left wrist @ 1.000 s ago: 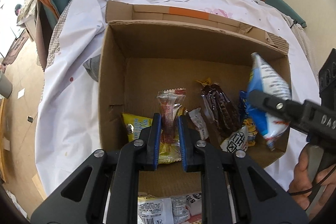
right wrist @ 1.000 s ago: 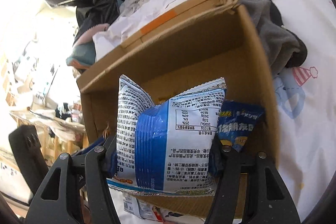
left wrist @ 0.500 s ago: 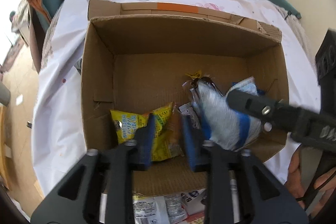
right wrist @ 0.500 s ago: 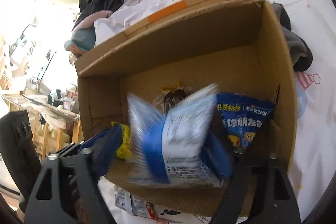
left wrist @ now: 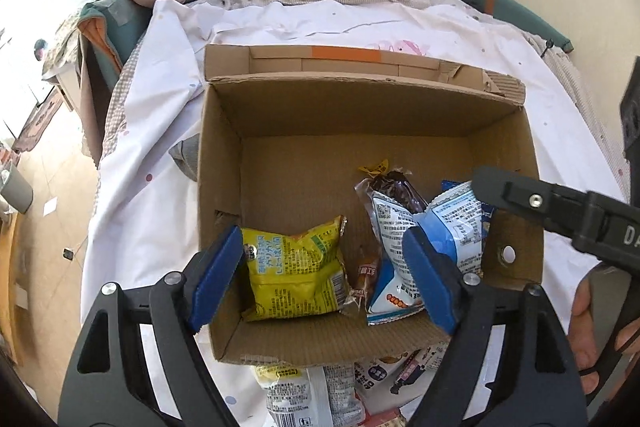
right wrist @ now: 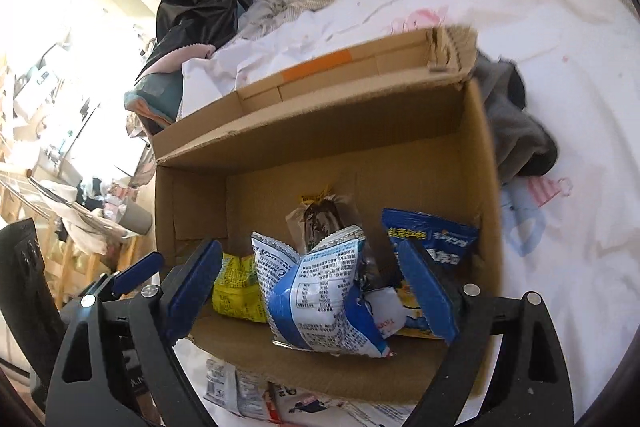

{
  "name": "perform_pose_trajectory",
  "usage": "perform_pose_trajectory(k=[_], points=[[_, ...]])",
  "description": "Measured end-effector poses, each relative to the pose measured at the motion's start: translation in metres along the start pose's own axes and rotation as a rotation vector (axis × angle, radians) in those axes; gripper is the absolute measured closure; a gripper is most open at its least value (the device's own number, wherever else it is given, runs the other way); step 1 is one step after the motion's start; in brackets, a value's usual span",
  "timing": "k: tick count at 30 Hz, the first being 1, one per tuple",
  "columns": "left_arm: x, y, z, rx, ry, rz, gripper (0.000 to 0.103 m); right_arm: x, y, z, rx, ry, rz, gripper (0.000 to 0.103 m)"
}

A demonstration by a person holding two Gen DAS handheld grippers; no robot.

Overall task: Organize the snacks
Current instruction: 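Open both tools to release the packets in the box, then withdraw both tools from the box toward the remaining snacks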

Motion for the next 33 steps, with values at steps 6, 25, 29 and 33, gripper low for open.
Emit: perform_pose_trajectory(k=[6, 25, 29, 33], points=[[-0.011, 0.012, -0.004, -0.038, -0.023, -0.016, 0.023, -0.022, 0.007, -0.015, -0.043, -0.034, -0.041, 0.011], [-0.059, 0.028, -0.023, -0.068, -0.151, 0.025, 0.014, -0.055, -0.007, -0.055, -0.002, -0.063, -0.117, 0.003], [-0.063, 0.03, -0.032, -0.088, -0.134, 0.003, 0.014, -0.055, -0.004, -0.071, -0.01, -0.046, -0.111, 0.003], [-0.066, 0.031, -0.037, -0.09, -0.127, 0.003, 0.014, -0.056, -0.002, -0.081, -0.009, -0.041, -0.116, 0.003]])
Point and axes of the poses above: each gripper's, at about its wrist camera, not at the fingertips, and x roughly the way its jaws point, y to its left, z to its top, the point moved 8 cm from there along x, roughly the way its jaws point, and after that the axes turned 11 degrees about y, right-handed, at the moved point
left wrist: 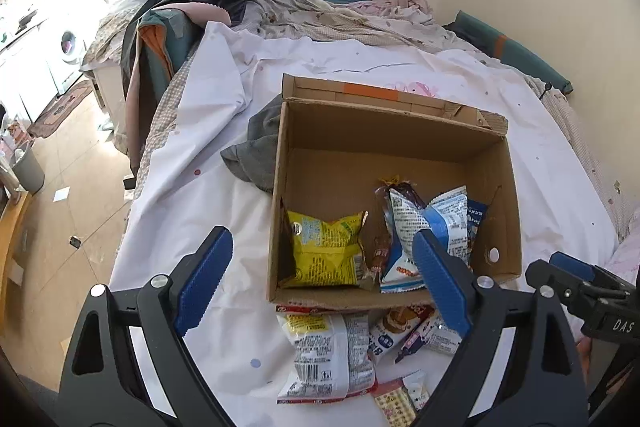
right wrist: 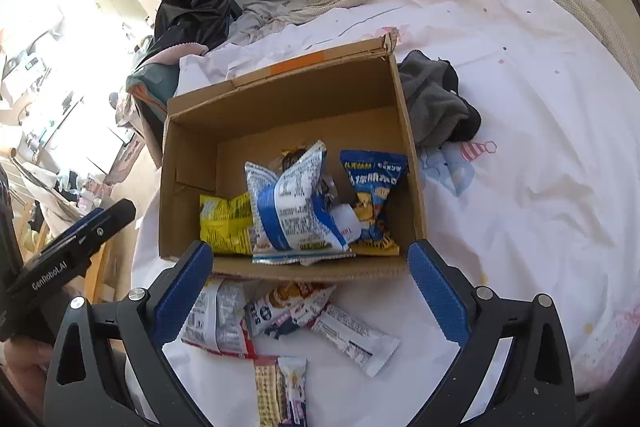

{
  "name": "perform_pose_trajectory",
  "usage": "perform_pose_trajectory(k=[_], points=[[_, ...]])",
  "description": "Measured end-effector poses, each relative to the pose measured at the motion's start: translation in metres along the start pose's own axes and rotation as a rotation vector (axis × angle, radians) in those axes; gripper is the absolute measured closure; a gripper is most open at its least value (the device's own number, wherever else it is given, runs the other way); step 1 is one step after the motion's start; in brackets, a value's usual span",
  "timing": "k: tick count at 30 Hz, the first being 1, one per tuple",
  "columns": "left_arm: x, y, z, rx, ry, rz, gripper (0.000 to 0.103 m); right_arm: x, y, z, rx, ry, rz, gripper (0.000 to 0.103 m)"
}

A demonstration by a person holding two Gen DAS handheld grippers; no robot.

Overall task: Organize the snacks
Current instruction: 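Withdraw both tools from the box toward the remaining snacks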

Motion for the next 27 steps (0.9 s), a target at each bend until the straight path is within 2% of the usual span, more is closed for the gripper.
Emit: perform_pose_trajectory(k=[6, 13, 19, 23, 25, 27], points=[[-0.002, 0.005, -0.013, -0.017, 0.029, -0.013, 0.013, -0.002, -0.001, -0.01, 0.017, 0.008, 0.016, 0.003], [-0.004, 0.016, -0.027, -0.021, 0.039, 0.033, 0.013, -0.001, -0.005, -0.023, 0.009, 0.023, -0.01, 0.003], [0.005, 0.036, -0.039, -0.107, 0.098, 0.028, 0.013, 0.005, -0.024, -0.032, 0.097, 0.061, 0.027, 0.003], [0.023, 0.049, -0.054, -0.166, 0.191, 0.026, 0.013, 0.011, -0.029, -0.035, 0.137, 0.088, 0.041, 0.003], [0.038, 0.051, -0.067, -0.179, 0.272, 0.027, 0.013, 0.014, -0.029, -0.036, 0.141, 0.099, 0.041, 0.003], [0.052, 0.047, -0.079, -0.194, 0.342, -0.004, 0.013, 0.016, -0.029, -0.035, 0.146, 0.103, 0.043, 0.003]])
Point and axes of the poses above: each gripper's, at about its wrist camera, not at the fingertips, and x roughly the way its jaws point, y to its left, z to its top, the point moved 8 cm from there along x, roughly the way its jaws point, and after that the axes turned 11 degrees about y, right-handed, at the moved point
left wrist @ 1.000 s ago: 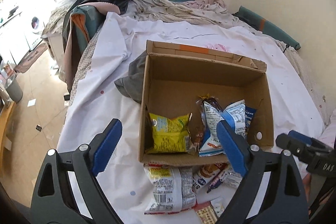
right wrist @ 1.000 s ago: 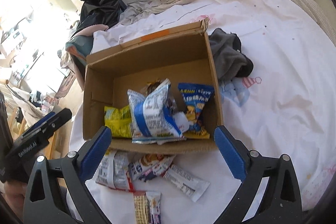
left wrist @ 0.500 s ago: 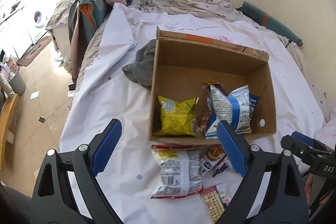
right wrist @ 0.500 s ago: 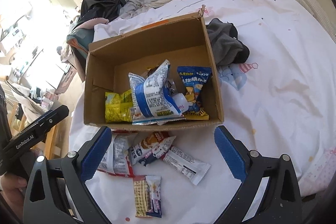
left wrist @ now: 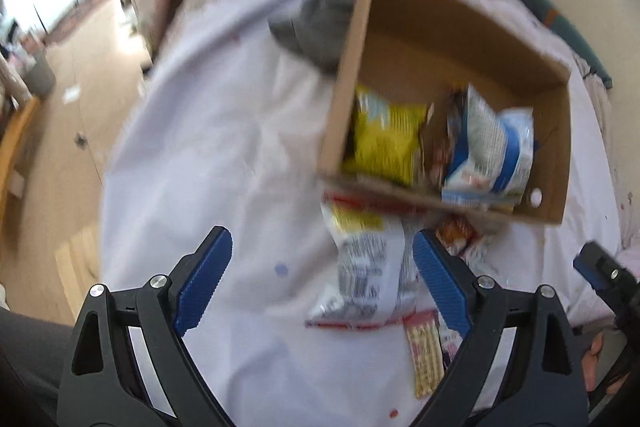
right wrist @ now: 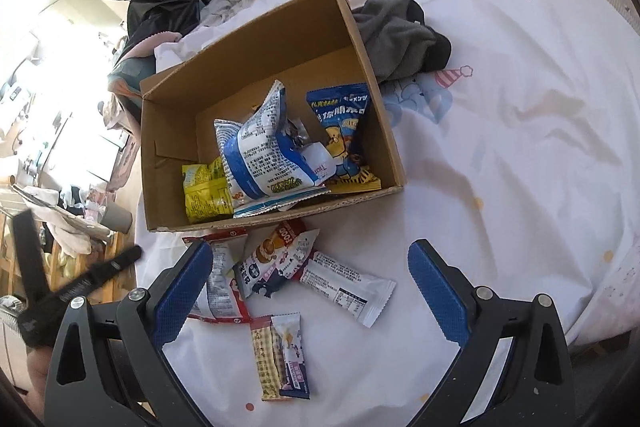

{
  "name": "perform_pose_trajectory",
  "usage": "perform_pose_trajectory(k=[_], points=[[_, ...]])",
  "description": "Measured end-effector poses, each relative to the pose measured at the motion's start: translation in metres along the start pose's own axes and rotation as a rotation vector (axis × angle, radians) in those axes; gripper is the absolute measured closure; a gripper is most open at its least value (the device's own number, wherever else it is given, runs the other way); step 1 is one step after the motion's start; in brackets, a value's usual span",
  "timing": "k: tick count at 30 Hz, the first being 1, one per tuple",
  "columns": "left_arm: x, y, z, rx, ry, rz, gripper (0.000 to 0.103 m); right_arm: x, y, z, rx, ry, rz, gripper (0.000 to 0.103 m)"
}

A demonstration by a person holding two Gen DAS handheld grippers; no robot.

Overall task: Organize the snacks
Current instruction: 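Withdraw both tools from the box toward the remaining snacks, then grasp the large white bag with red top with the left tool while the right tool grasps the pink-and-white bar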

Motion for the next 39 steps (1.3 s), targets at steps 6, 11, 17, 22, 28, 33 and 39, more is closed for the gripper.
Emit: perform_pose_trajectory(k=[6, 11, 17, 22, 28, 33, 39], points=[[0.037, -0.028, -0.012, 0.039, 0.083, 0.0, 0.013, 0.004, 0.001, -0.001, 0.002, 0.011, -0.002, 0.003], [0.066, -0.046, -0.009, 0.086, 0.117, 0.07, 0.013, 0.008, -0.005, -0.002, 0.013, 0.025, -0.016, 0.003], [0.084, -0.045, -0.012, 0.094, 0.164, 0.073, 0.016, 0.013, -0.006, 0.001, 0.031, 0.037, -0.003, 0.003], [0.085, -0.041, -0.012, 0.104, 0.174, 0.06, 0.041, 0.018, -0.002, 0.001, 0.014, 0.051, 0.001, 0.003], [0.063, -0.044, -0.018, 0.174, 0.134, 0.075, 0.049, 0.02, -0.001, -0.001, 0.017, 0.061, 0.011, 0.003], [0.043, -0.028, -0.026, 0.125, 0.16, 0.022, 0.049, 0.021, 0.003, -0.005, 0.006, 0.081, 0.035, 0.003], [0.008, -0.019, -0.032, 0.137, 0.098, 0.005, 0.049, 0.038, 0.006, -0.02, -0.027, 0.165, -0.011, 0.003]])
Point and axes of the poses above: each gripper's, at about its wrist camera, not at the fingertips, and x roughly the way its jaws point, y to its left, z to its top, the point moved 8 cm from there along x, roughly the way its jaws point, and after that the axes turned 11 degrees about y, right-handed, at the moved point
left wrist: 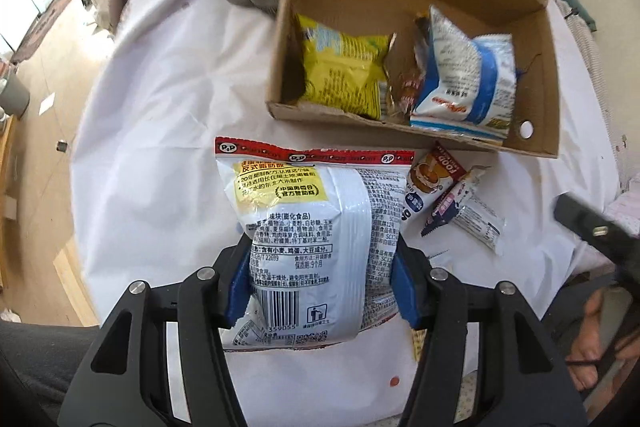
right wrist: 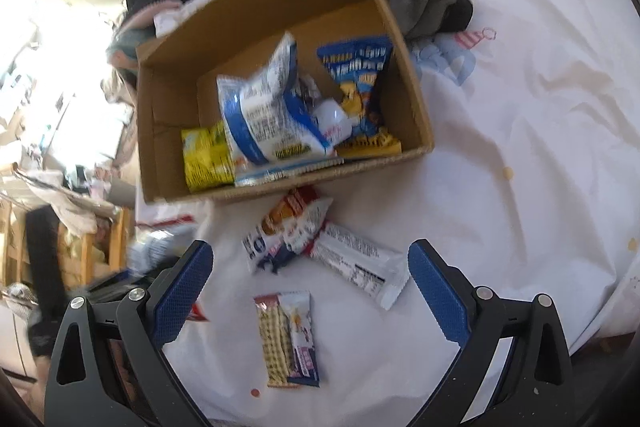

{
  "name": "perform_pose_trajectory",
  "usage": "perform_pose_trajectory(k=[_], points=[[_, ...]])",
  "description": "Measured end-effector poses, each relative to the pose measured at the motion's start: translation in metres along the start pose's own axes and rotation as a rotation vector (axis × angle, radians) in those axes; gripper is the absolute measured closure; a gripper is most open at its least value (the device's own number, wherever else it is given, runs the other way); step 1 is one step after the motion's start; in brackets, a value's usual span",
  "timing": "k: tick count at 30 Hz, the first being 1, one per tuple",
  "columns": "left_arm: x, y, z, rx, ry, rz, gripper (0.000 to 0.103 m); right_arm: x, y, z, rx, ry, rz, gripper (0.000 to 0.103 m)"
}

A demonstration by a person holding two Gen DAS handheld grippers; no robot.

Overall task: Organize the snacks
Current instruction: 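Grasp the large white bag with red top with the left tool while the right tool grasps the pink-and-white bar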

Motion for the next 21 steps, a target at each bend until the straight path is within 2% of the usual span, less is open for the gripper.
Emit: perform_pose_trajectory(k=[1, 5, 6, 8, 12, 15, 17, 21], points=[[-0.003, 0.001, -0.003, -0.001, -0.007, 0.0, 0.049, 0.007, 0.0, -0.004, -0.006, 0.029, -0.016, 0.005], [-0.006, 0.005, -0.006, -0.031, 0.002, -0.022, 0.049, 0.037, 0.007, -0.023, -0.047, 0.18, -0.014, 0.033], [-0.006, 0.006, -0.009, -0.042, 0.006, -0.032, 0.049, 0.047, 0.011, -0.031, -0.064, 0.23, -0.007, 0.036], [-0.003, 0.006, -0.014, -0.053, 0.009, -0.038, 0.049, 0.061, 0.018, -0.042, -0.088, 0.291, 0.0, 0.05], [-0.002, 0.003, -0.013, -0.048, 0.007, -0.043, 0.049, 0.082, 0.026, -0.058, -0.131, 0.374, -0.029, 0.059], [-0.004, 0.002, -0.013, -0.039, -0.005, -0.045, 0.049, 0.089, 0.028, -0.063, -0.146, 0.392, -0.051, 0.071], [-0.005, 0.001, -0.013, -0.037, -0.008, -0.048, 0.049, 0.089, 0.028, -0.063, -0.151, 0.388, -0.061, 0.086], [-0.004, 0.001, -0.013, -0.036, -0.009, -0.048, 0.049, 0.082, 0.029, -0.061, -0.136, 0.367, -0.029, 0.086]])
Point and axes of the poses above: each gripper's, at about its wrist camera, not at the fingertips, and x roughly the way its jaws point, y to its left, z to its top, the point moved 8 cm from there along x, roughly the way its jaws point, and after that the axes turned 11 degrees about y, right-handed, at the moved point
